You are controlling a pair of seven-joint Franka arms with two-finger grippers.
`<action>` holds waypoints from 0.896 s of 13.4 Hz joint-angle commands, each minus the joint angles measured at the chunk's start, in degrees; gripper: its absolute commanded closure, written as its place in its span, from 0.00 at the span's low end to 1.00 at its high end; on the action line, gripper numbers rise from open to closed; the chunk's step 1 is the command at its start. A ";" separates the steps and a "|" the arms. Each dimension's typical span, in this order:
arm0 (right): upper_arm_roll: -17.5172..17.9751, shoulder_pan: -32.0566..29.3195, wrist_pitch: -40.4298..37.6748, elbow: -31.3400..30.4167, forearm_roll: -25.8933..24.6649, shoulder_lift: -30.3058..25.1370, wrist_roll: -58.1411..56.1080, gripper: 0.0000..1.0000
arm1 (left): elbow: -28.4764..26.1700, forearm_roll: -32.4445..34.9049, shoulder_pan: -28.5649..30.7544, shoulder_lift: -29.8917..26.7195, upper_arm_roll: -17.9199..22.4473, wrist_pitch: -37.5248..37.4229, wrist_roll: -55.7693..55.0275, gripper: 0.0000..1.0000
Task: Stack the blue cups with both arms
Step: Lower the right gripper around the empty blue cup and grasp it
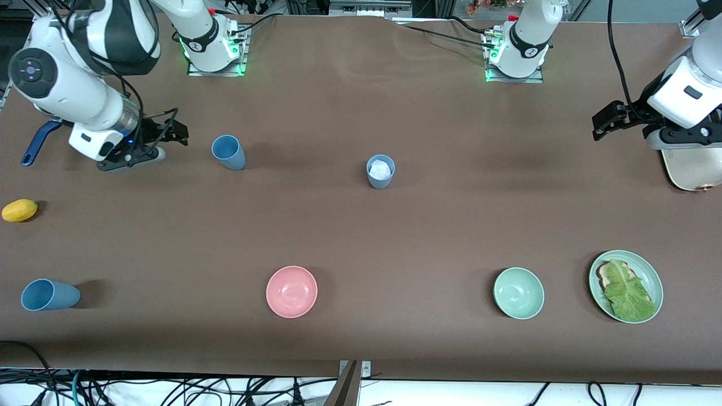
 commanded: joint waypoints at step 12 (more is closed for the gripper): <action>2.14 -0.43 20.96 -15.14 2.62 3.50 0.78 0.02 | 3.69 -0.68 -0.76 2.65 0.19 -1.95 0.86 0.00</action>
